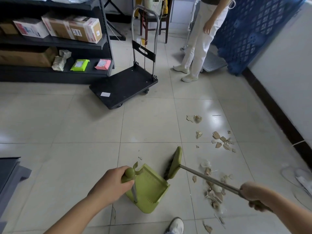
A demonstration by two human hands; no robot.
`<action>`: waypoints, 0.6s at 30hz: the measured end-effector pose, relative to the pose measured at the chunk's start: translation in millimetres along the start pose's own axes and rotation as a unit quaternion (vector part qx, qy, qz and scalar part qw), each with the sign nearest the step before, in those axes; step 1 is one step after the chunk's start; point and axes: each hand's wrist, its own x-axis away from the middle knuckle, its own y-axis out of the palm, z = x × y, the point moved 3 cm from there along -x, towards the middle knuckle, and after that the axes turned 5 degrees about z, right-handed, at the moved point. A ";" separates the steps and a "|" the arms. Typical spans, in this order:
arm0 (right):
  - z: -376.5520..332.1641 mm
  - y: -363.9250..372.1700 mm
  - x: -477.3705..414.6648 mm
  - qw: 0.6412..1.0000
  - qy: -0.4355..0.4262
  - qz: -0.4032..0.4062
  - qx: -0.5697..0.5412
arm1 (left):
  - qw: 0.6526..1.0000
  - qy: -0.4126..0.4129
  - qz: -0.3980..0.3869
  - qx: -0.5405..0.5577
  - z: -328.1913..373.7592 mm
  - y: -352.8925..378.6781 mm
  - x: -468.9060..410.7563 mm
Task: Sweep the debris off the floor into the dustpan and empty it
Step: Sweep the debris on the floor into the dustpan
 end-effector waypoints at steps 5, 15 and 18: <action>-17.8 -10.8 14.2 0.969 -0.135 0.140 0.153 | 1.000 -0.008 -0.002 0.004 0.1 -2.5 1.6; -118.7 2.5 27.4 0.942 -0.269 0.144 0.137 | 0.999 -0.038 0.023 0.005 3.3 -19.2 3.2; -158.4 8.3 33.5 0.936 -0.298 0.132 0.131 | 0.999 -0.045 0.030 -0.002 7.1 -19.3 0.4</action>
